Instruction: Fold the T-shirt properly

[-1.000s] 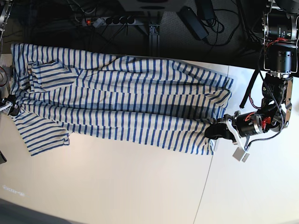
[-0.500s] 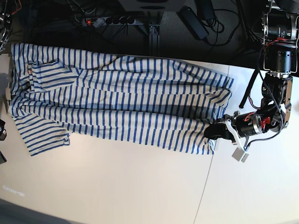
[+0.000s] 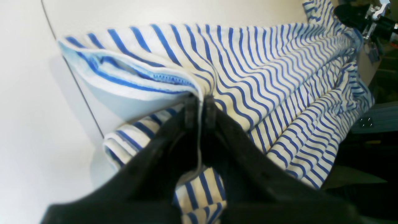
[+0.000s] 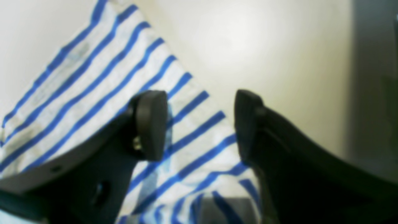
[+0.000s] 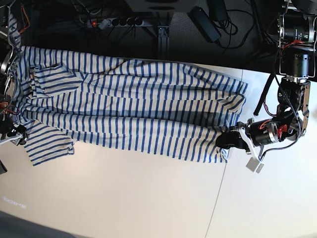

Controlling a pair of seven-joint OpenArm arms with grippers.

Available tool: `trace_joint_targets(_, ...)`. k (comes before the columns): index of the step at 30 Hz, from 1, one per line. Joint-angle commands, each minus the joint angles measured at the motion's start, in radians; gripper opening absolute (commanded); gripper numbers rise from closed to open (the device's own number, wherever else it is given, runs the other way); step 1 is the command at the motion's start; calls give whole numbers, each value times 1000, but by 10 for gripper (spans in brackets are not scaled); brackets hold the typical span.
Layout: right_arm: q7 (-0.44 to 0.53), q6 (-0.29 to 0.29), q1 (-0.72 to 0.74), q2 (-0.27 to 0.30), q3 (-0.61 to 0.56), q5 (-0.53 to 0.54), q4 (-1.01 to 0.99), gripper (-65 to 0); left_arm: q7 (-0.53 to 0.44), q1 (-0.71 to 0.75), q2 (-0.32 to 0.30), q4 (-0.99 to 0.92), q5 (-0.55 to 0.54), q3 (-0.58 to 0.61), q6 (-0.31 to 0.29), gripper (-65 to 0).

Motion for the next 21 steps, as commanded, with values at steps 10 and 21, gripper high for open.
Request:
trace_joint_targets(10, -22, 69, 21, -55, 2, -1, 7, -303, -14, -24, -13, 21, -24, -7, -20, -650)
trace_joint_targets(21, -21, 79, 22, -62, 2, -1, 21, -650, -29, -24, -12, 21, -24, -7, -20, -650)
